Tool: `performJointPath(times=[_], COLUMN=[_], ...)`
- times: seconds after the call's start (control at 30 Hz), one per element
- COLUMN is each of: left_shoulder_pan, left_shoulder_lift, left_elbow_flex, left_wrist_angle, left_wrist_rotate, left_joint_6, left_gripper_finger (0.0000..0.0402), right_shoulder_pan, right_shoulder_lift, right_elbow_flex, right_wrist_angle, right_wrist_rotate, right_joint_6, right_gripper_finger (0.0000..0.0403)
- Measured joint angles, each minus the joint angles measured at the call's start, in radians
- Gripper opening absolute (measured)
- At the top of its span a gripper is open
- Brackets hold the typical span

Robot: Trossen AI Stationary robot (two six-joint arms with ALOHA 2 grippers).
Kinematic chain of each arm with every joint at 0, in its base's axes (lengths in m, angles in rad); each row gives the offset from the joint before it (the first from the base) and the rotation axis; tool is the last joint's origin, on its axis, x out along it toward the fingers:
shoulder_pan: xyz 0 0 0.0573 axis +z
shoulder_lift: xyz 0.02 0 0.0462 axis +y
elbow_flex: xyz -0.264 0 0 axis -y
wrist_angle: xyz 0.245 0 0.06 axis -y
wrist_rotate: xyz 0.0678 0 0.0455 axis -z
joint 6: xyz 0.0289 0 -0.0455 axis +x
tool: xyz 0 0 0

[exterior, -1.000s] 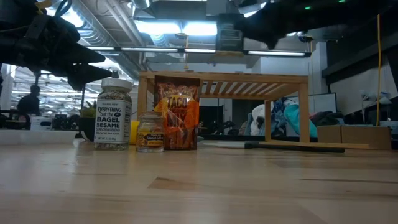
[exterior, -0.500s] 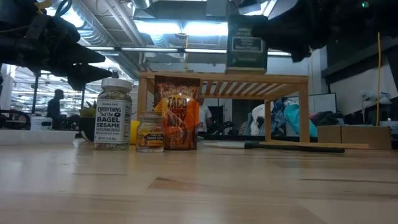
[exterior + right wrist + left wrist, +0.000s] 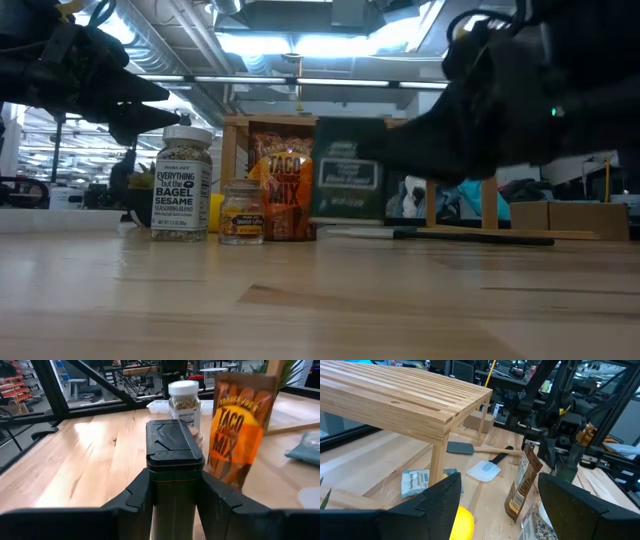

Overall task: Shelf spices
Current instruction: Remove the black seasoning can from the shelf, then put the white seasoning bottle on the shelf

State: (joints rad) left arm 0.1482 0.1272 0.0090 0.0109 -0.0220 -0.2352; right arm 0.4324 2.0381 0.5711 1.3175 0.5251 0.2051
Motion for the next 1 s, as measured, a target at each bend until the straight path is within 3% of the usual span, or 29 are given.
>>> performJointPath(times=[0.43, 0.77, 1.0], left_shoulder_pan=[0.0, 0.0, 0.0], left_shoulder_lift=[0.0, 0.0, 0.0], left_elbow_flex=[0.0, 0.0, 0.0], left_wrist_angle=[0.0, 0.0, 0.0], left_wrist_rotate=[0.0, 0.0, 0.0], left_joint_6=[0.0, 0.0, 0.0], left_gripper_finger=[0.0258, 0.0258, 0.0258], right_shoulder_pan=[-0.001, -0.036, -0.061], right_shoulder_lift=[0.059, 0.061, 0.061], right_elbow_flex=[0.023, 0.016, -0.044], right_wrist_angle=[-0.012, -0.035, 0.1], right_wrist_rotate=[0.033, -0.031, -0.099], right_joint_6=[-0.004, -0.021, 0.03], right_gripper_finger=[0.0123, 0.0284, 0.0338])
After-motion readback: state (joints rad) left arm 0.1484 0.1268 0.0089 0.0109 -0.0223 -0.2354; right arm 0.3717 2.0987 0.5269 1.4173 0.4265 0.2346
